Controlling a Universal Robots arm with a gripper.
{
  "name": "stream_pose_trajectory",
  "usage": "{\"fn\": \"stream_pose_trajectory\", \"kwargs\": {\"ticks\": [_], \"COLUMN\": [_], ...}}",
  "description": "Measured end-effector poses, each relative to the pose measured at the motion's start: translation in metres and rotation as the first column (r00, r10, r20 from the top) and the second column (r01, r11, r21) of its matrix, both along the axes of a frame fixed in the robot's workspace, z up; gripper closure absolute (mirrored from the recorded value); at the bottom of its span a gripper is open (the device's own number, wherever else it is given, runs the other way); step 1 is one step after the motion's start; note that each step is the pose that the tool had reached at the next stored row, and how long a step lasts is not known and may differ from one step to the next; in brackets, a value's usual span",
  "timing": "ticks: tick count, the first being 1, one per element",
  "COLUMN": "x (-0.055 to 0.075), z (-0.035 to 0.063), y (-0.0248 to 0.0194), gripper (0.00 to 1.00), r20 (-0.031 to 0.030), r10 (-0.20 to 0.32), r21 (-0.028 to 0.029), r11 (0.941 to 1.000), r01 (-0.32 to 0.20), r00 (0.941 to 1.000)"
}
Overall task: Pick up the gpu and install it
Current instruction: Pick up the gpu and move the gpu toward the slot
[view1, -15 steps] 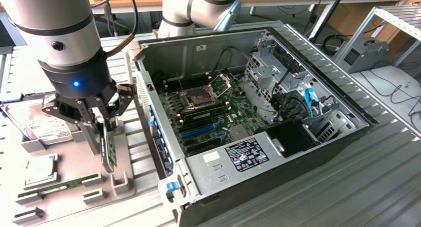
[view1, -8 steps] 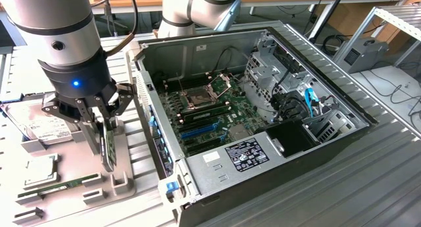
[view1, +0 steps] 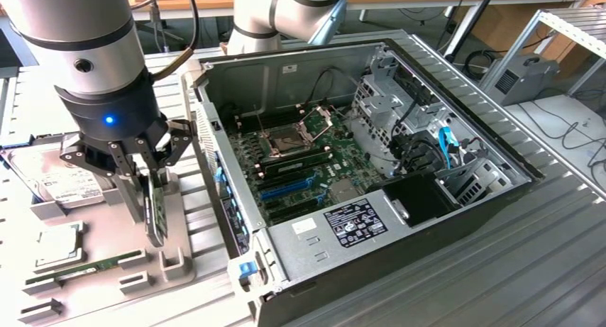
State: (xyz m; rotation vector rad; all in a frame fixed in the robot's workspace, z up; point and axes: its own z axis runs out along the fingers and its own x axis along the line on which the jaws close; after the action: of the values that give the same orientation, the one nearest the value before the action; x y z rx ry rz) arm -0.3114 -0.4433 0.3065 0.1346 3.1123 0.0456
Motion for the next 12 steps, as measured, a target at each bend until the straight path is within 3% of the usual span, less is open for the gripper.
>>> {"fn": "stream_pose_trajectory", "kwargs": {"ticks": [12], "x": [0.0], "z": [0.0002], "y": [0.0], "gripper": [0.74], "r20": [0.0], "r10": [0.0], "r21": [0.0053], "r11": [1.0], "r01": [0.0], "r00": [1.0]}}
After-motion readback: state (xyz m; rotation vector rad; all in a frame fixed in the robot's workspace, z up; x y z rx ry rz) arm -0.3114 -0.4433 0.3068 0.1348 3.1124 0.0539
